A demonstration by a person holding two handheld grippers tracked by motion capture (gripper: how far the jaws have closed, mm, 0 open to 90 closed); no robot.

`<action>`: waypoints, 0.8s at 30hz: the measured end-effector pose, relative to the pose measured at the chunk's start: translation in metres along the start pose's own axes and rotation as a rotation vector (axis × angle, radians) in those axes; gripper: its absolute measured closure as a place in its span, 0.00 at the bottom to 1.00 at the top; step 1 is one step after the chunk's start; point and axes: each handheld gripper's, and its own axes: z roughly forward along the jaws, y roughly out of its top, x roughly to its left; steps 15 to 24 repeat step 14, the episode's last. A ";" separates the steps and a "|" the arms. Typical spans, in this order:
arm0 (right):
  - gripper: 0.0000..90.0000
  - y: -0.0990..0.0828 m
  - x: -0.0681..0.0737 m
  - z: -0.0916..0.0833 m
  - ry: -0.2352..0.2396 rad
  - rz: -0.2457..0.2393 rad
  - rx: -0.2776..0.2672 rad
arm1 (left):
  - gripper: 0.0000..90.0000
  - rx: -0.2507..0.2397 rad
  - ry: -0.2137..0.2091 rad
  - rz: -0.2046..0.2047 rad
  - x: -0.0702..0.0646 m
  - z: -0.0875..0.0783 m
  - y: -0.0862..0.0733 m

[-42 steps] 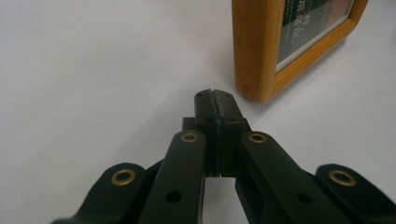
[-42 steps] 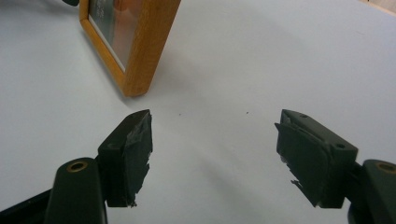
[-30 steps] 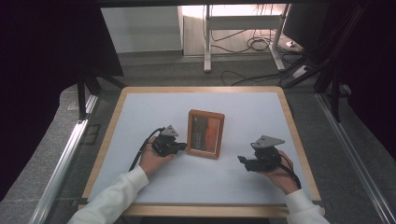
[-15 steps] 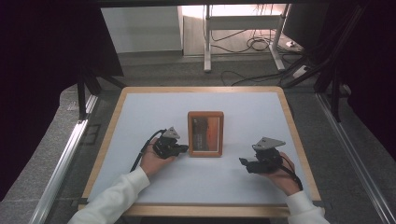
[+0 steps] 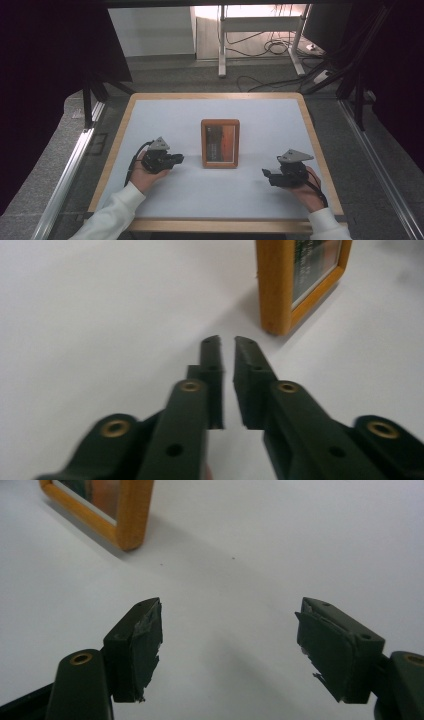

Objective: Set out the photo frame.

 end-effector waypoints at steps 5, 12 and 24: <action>0.29 -0.007 -0.006 -0.003 -0.018 0.035 -0.015 | 0.53 -0.011 0.024 -0.051 0.000 -0.010 -0.009; 0.28 -0.009 -0.010 -0.003 -0.045 0.059 -0.042 | 0.39 -0.042 0.031 -0.065 0.002 -0.021 -0.011; 0.27 -0.008 -0.011 -0.001 -0.044 0.067 -0.052 | 0.37 -0.041 0.039 -0.073 0.004 -0.020 -0.011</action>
